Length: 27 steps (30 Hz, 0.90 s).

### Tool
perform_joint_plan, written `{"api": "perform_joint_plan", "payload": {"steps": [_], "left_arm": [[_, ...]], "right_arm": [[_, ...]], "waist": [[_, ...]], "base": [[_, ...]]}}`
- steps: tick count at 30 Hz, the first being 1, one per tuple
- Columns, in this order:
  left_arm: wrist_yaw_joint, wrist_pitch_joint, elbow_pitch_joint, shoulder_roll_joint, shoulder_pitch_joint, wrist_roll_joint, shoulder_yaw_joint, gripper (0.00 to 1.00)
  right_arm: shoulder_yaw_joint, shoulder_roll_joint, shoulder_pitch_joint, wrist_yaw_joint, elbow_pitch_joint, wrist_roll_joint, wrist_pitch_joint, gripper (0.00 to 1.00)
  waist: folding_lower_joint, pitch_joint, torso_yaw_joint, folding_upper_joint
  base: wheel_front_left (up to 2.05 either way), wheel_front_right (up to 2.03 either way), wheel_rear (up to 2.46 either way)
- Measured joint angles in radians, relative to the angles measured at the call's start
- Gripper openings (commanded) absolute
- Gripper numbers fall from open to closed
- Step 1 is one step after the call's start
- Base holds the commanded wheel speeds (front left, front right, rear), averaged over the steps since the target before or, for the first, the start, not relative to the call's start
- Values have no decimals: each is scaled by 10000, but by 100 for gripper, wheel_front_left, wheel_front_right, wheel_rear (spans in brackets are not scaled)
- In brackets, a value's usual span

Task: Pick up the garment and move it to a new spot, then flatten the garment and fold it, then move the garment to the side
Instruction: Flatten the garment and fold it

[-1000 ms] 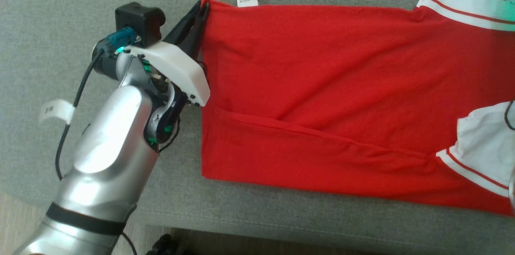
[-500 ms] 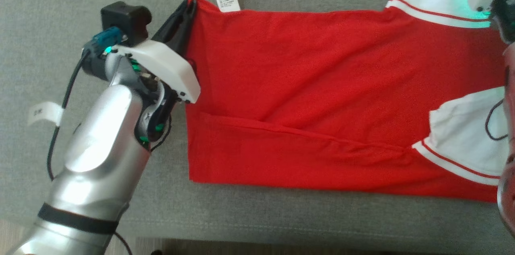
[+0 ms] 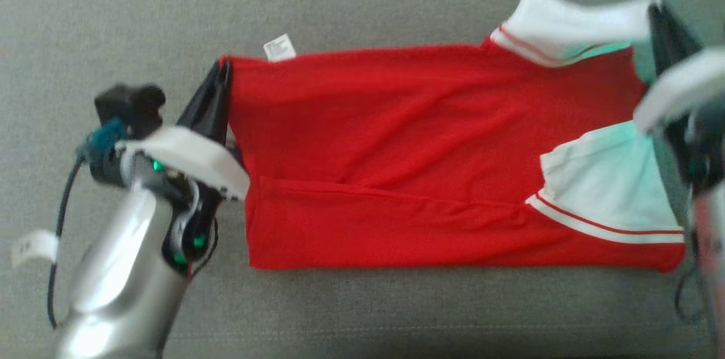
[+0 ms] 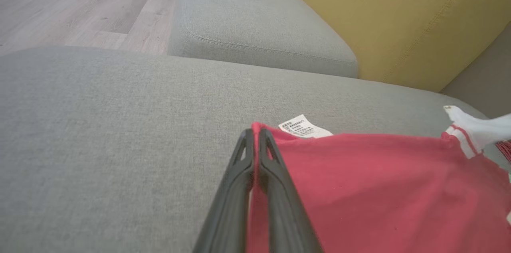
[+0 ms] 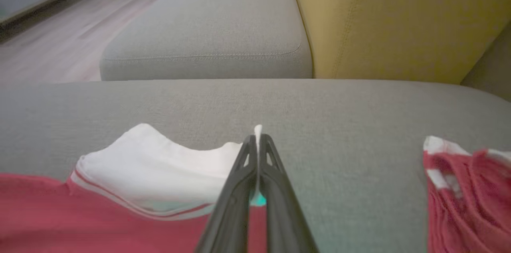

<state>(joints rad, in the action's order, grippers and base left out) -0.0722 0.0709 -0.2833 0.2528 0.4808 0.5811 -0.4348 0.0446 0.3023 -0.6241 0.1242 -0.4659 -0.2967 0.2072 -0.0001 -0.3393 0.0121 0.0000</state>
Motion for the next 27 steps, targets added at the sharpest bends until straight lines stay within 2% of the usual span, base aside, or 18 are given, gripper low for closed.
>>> {"api": "perform_joint_plan", "payload": {"steps": [4,10,14,19,20,21,23,24,25,26,27], "left_arm": [[-176,219,535,63,-1022,249,196,0],[-491,454,1348,251,-2401,410,270,0],[-702,470,1992,278,-3123,495,278,0],[-878,485,2088,278,-3926,642,259,0],[-876,543,2063,259,-4036,648,247,0],[-876,550,2057,230,-4113,675,244,0],[-876,644,1990,159,-4180,771,234,0],[-874,679,1942,136,-4179,813,228,11],[-874,803,1929,109,-4180,817,226,44],[-874,920,1927,79,-4184,817,228,93],[-874,1030,1937,31,-4193,819,238,100]], "right_arm": [[-690,-222,2173,0,1756,-268,-111,0],[-1649,-1361,4797,0,3766,-190,94,0],[-1967,-1797,5501,0,4295,-27,313,0],[-2115,-2128,5724,0,4341,8,355,1],[-2151,-2203,5776,0,4305,12,353,15],[-2173,-2266,5817,0,4249,33,353,25],[-2203,-2301,5967,0,4184,65,349,35],[-2238,-2313,6045,0,4149,65,339,61],[-2313,-2330,6131,0,4132,65,282,95],[-2385,-2339,6215,0,4125,67,242,100],[-2466,-2360,6281,0,4130,67,198,100]], "waist": [[0,443,-166,0],[0,823,-473,0],[0,901,-643,0],[0,908,-695,0],[0,915,-694,0],[0,922,-685,0],[0,938,-661,0],[0,949,-652,0],[0,965,-646,0],[0,986,-645,0],[0,1008,-649,0]], "base": [[0,0,0],[0,0,0],[0,0,0],[0,0,0],[0,0,0],[0,0,0],[0,0,0],[0,0,0],[0,0,0],[0,0,0],[0,0,0]]}}
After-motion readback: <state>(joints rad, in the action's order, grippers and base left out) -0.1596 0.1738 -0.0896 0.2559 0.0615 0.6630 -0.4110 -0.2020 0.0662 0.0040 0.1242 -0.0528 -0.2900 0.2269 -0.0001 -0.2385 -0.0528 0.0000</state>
